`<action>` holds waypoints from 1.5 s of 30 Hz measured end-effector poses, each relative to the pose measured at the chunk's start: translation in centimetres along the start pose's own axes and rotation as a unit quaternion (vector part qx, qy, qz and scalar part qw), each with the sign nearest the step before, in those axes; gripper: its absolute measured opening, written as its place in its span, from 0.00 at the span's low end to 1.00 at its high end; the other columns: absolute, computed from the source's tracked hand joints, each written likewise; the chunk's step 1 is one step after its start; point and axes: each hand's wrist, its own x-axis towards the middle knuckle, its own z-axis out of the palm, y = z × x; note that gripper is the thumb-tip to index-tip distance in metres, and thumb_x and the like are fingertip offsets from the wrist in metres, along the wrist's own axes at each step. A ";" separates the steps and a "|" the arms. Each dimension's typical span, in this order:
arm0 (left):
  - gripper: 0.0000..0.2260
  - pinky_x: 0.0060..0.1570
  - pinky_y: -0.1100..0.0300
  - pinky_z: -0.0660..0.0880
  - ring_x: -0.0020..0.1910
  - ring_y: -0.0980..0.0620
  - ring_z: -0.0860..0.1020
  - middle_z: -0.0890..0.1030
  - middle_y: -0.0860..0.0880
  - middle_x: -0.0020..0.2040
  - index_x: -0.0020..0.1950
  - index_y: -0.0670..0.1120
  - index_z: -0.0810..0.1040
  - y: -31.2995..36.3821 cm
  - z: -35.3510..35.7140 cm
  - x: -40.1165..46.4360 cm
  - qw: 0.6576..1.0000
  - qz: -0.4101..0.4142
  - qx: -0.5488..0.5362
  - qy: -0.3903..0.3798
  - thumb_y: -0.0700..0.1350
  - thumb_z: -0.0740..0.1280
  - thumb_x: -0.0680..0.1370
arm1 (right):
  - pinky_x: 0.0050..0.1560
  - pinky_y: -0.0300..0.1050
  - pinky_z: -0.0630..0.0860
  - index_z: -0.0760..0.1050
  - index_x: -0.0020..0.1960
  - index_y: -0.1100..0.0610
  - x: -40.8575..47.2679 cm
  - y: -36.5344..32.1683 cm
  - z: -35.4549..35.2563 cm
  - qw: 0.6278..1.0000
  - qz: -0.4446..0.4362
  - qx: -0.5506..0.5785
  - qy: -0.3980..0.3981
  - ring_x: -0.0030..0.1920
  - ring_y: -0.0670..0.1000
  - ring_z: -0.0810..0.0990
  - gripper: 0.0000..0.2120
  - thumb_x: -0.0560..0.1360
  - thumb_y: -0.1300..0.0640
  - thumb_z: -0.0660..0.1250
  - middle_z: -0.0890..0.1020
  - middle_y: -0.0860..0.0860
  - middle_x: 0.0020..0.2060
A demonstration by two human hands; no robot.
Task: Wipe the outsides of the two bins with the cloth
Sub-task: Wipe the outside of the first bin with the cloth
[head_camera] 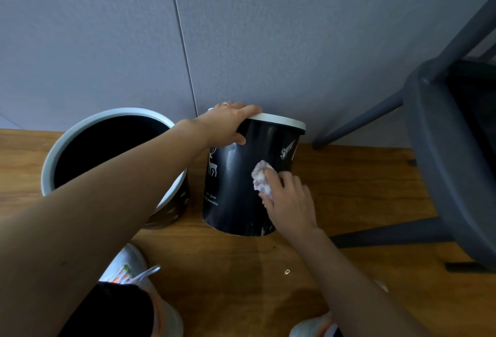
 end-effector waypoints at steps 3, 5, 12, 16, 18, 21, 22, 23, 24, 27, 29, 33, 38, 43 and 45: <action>0.31 0.62 0.44 0.69 0.60 0.42 0.71 0.73 0.45 0.61 0.72 0.53 0.61 0.0 0.0 0.0 1.000 -0.005 0.001 -0.004 0.46 0.72 0.73 | 0.38 0.47 0.76 0.70 0.67 0.54 0.9 0.5 -0.8 1.000 -0.018 0.003 0.026 0.44 0.53 0.78 0.26 0.71 0.56 0.73 0.78 0.55 0.48; 0.32 0.62 0.44 0.69 0.61 0.41 0.71 0.73 0.44 0.62 0.73 0.53 0.61 -0.1 -0.1 0.0 1.000 -0.013 -0.002 -0.008 0.46 0.73 0.73 | 0.37 0.48 0.76 0.69 0.68 0.53 2.2 1.2 -1.5 0.999 -0.016 0.014 0.046 0.43 0.53 0.77 0.26 0.71 0.59 0.72 0.77 0.55 0.47; 0.30 0.61 0.44 0.69 0.61 0.42 0.70 0.73 0.44 0.62 0.71 0.52 0.62 -0.1 -0.2 0.0 1.000 -0.018 -0.013 -0.010 0.45 0.72 0.73 | 0.44 0.50 0.75 0.61 0.68 0.48 -1.8 0.5 1.1 0.981 -0.173 -0.024 -0.084 0.47 0.54 0.77 0.35 0.67 0.52 0.75 0.77 0.55 0.51; 0.29 0.60 0.44 0.70 0.60 0.42 0.70 0.73 0.44 0.61 0.70 0.52 0.62 0.1 -0.2 -0.1 0.999 -0.018 -0.024 -0.011 0.45 0.72 0.74 | 0.43 0.49 0.77 0.65 0.69 0.48 -4.1 1.0 2.4 0.959 -0.266 -0.037 -0.092 0.46 0.53 0.78 0.35 0.66 0.52 0.75 0.78 0.53 0.50; 0.29 0.60 0.43 0.69 0.60 0.42 0.70 0.73 0.43 0.61 0.70 0.52 0.63 0.1 -0.3 -0.1 0.999 -0.022 -0.030 -0.013 0.44 0.72 0.73 | 0.43 0.49 0.75 0.65 0.68 0.46 -2.7 1.3 1.7 0.972 -0.221 -0.029 -0.071 0.46 0.52 0.78 0.32 0.68 0.52 0.74 0.76 0.53 0.50; 0.30 0.61 0.44 0.68 0.61 0.41 0.70 0.73 0.43 0.62 0.70 0.50 0.63 0.1 -0.5 -0.1 0.999 -0.030 -0.035 -0.016 0.43 0.73 0.73 | 0.39 0.47 0.75 0.65 0.68 0.47 0.0 2.1 0.0 0.993 -0.114 -0.014 0.007 0.42 0.52 0.76 0.36 0.64 0.55 0.77 0.75 0.54 0.48; 0.29 0.62 0.44 0.68 0.61 0.41 0.70 0.73 0.43 0.62 0.70 0.50 0.64 0.1 -0.5 0.0 0.999 -0.031 -0.038 -0.017 0.43 0.73 0.72 | 0.39 0.47 0.75 0.65 0.68 0.47 0.4 2.2 -0.4 0.995 -0.101 -0.015 0.020 0.42 0.52 0.76 0.36 0.64 0.56 0.77 0.75 0.54 0.48; 0.29 0.63 0.44 0.67 0.62 0.42 0.69 0.73 0.43 0.62 0.70 0.50 0.64 0.2 -0.5 0.0 0.998 -0.032 -0.042 -0.016 0.42 0.73 0.72 | 0.39 0.47 0.75 0.65 0.68 0.48 0.4 2.3 -0.4 0.994 -0.105 -0.019 0.016 0.42 0.52 0.76 0.36 0.64 0.56 0.77 0.75 0.54 0.48; 0.29 0.63 0.45 0.66 0.62 0.42 0.69 0.73 0.43 0.62 0.69 0.49 0.64 0.2 -0.6 0.0 0.998 -0.033 -0.045 -0.016 0.42 0.73 0.72 | 0.40 0.47 0.75 0.65 0.69 0.47 0.1 2.2 -0.3 0.992 -0.123 -0.021 0.000 0.43 0.52 0.76 0.36 0.65 0.55 0.77 0.75 0.54 0.48; 0.28 0.64 0.44 0.65 0.62 0.42 0.69 0.73 0.44 0.61 0.68 0.49 0.65 0.3 -0.7 0.2 0.998 -0.040 -0.055 -0.018 0.41 0.73 0.72 | 0.43 0.49 0.76 0.65 0.68 0.47 -2.7 1.8 1.2 0.971 -0.227 -0.016 -0.077 0.46 0.53 0.78 0.35 0.66 0.51 0.77 0.77 0.53 0.50; 0.27 0.63 0.43 0.66 0.61 0.42 0.69 0.74 0.45 0.59 0.67 0.48 0.66 0.4 -0.8 0.4 0.997 -0.047 -0.060 -0.024 0.41 0.73 0.71 | 0.43 0.47 0.76 0.67 0.68 0.47 -4.8 2.1 2.1 0.955 -0.280 -0.011 -0.100 0.46 0.51 0.79 0.35 0.64 0.52 0.77 0.78 0.53 0.50; 0.24 0.53 0.49 0.70 0.56 0.43 0.72 0.72 0.49 0.51 0.62 0.46 0.68 -0.1 -0.9 0.3 0.991 -0.061 -0.113 -0.033 0.38 0.74 0.69 | 0.40 0.44 0.75 0.69 0.66 0.47 -5.4 3.1 2.3 0.960 -0.269 -0.005 -0.073 0.43 0.50 0.78 0.33 0.64 0.54 0.77 0.78 0.51 0.47; 0.25 0.49 0.53 0.71 0.56 0.44 0.72 0.74 0.47 0.54 0.61 0.49 0.69 -0.7 -0.5 0.0 0.984 -0.067 -0.165 -0.014 0.37 0.74 0.68 | 0.39 0.48 0.76 0.67 0.68 0.48 -4.0 4.5 1.6 0.972 -0.227 -0.021 -0.060 0.43 0.53 0.77 0.35 0.64 0.57 0.77 0.77 0.53 0.48; 0.30 0.65 0.45 0.64 0.61 0.44 0.70 0.73 0.46 0.59 0.68 0.51 0.65 0.6 -0.1 0.5 1.000 -0.001 0.011 0.029 0.47 0.71 0.68 | 0.41 0.47 0.78 0.67 0.69 0.49 -4.4 3.5 1.9 0.974 -0.206 -0.007 -0.092 0.44 0.51 0.77 0.39 0.62 0.56 0.79 0.77 0.53 0.49; 0.33 0.64 0.46 0.64 0.60 0.43 0.71 0.73 0.46 0.60 0.67 0.48 0.65 1.6 0.3 0.9 0.999 -0.014 0.040 0.029 0.54 0.74 0.66 | 0.42 0.46 0.77 0.68 0.69 0.49 -4.5 3.0 1.9 0.976 -0.191 0.009 -0.101 0.45 0.51 0.77 0.38 0.62 0.57 0.79 0.76 0.53 0.50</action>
